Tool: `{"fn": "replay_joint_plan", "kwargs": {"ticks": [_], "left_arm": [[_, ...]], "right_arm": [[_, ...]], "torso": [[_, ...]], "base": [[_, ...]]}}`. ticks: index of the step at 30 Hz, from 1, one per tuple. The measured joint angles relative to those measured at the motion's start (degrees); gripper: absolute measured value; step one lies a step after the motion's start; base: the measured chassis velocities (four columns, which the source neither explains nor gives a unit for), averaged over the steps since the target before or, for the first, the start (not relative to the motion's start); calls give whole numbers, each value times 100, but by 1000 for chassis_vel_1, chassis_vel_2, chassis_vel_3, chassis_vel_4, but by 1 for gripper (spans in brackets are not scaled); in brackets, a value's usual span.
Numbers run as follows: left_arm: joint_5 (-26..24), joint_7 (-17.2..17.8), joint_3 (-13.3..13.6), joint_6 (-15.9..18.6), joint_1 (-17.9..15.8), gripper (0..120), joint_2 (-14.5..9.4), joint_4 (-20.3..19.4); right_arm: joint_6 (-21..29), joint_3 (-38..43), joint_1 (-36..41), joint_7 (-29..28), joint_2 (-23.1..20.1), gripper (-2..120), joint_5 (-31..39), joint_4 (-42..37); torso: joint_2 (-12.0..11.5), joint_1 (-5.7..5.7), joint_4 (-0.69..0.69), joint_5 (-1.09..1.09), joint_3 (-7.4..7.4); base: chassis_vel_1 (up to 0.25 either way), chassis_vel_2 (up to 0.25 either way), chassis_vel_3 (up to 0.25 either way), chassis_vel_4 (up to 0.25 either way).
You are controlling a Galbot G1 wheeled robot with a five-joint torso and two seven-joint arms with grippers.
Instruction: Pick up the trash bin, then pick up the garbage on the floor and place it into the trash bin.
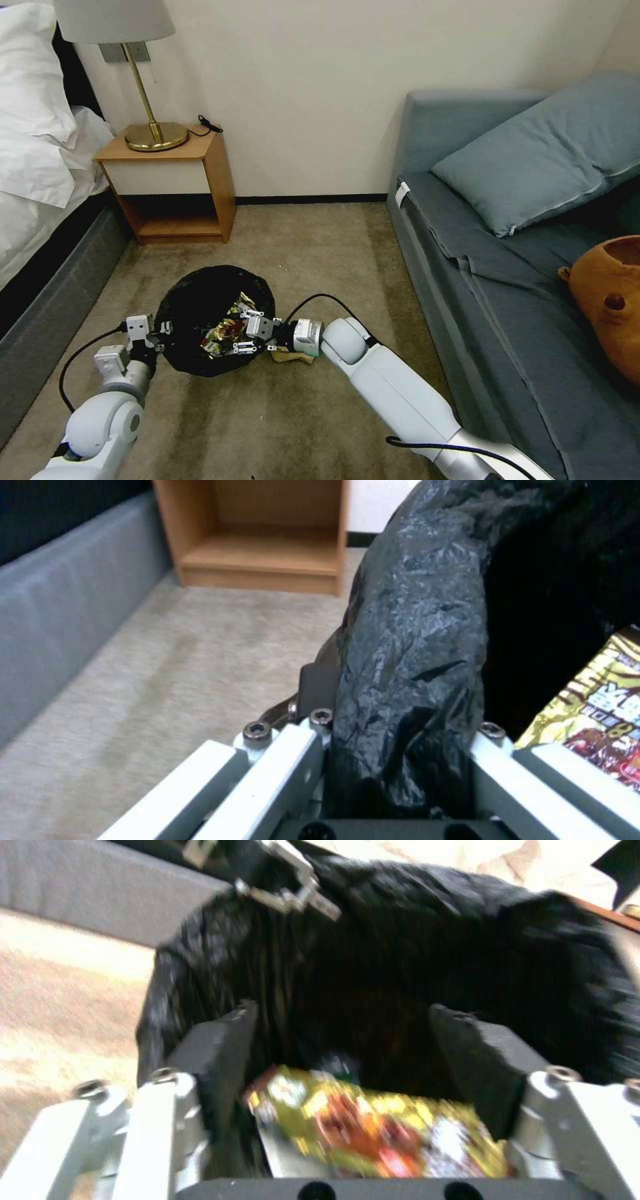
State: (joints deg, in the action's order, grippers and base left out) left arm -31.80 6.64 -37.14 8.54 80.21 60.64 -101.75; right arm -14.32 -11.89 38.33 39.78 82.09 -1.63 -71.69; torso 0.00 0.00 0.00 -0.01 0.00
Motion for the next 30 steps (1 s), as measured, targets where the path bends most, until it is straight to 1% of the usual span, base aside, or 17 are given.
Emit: {"fn": "replay_joint_plan", "kwargs": {"ticks": [2,4,6,7,8,9,10,12,13,15,19,20,22,23,26,28,30], "left_arm": [[63,1,-138,-49,-35,3,-64,116],[67,1,-150,-52,-38,3,-69,125],[119,-12,-340,-117,-58,3,-139,274],[119,-12,-340,-117,-58,3,-139,274],[129,-6,-454,-141,-55,3,-168,334],[134,-2,-523,-156,-46,3,-186,356],[134,-2,-523,-156,-46,3,-186,356],[136,-7,-631,-163,-17,3,-200,367],[136,-7,-631,-163,-17,3,-200,367],[139,-10,-701,-163,24,3,-206,334],[141,-6,-764,-163,96,3,-207,234],[140,-4,-815,-162,171,3,-205,148],[140,-3,-829,-162,190,3,-205,126],[139,2,-901,-154,279,3,-204,23],[130,2,-955,-149,343,3,-205,-51],[98,-6,-1071,-144,474,3,-219,-156],[80,-17,-1113,-144,511,3,-230,-176]], "right_arm": [[-21,116,-20,-11,-13,80,-148,50],[-23,128,-22,-11,-14,82,-162,57],[-92,350,-68,-9,-13,93,-486,267],[-92,350,-68,-9,-13,93,-486,267],[-172,509,-102,1,3,98,-721,469],[-243,637,-136,7,22,99,-921,677],[-243,637,-136,7,22,99,-921,677],[-419,906,-206,15,82,100,-1306,1119],[-419,906,-206,15,82,100,-1306,1119],[-600,1142,-286,16,174,100,-1629,1521],[-706,1317,-357,11,281,100,-1815,1860],[-745,1392,-406,-11,376,100,-1897,2099],[-759,1409,-419,-16,407,100,-1936,2172],[-845,1512,-459,-24,555,100,-2175,2439],[-921,1605,-480,-26,677,100,-2384,2645],[-1031,1828,-517,-61,926,100,-2818,3107],[-1050,1899,-534,-68,988,100,-2924,3257]], "torso": [[0,0,0,0,0],[0,0,0,0,0],[0,0,0,0,0],[0,0,0,0,0],[0,0,0,0,0],[0,0,0,0,0],[0,0,0,0,0],[0,0,0,0,0],[0,0,0,0,0],[0,0,-1,0,0],[0,0,0,1,0],[0,0,0,1,0],[0,0,0,0,0],[0,0,0,0,0],[0,0,0,1,0],[0,0,1,0,0],[0,0,1,0,0]], "base": [[0,0,0,0],[0,0,0,0],[0,0,0,0],[0,0,0,0],[0,0,0,0],[0,0,0,0],[0,0,0,0],[0,0,0,0],[0,0,0,0],[0,0,0,0],[0,0,0,0],[0,0,0,0],[0,0,0,0],[0,0,0,0],[0,0,0,0],[0,0,0,0],[0,0,0,0]]}}
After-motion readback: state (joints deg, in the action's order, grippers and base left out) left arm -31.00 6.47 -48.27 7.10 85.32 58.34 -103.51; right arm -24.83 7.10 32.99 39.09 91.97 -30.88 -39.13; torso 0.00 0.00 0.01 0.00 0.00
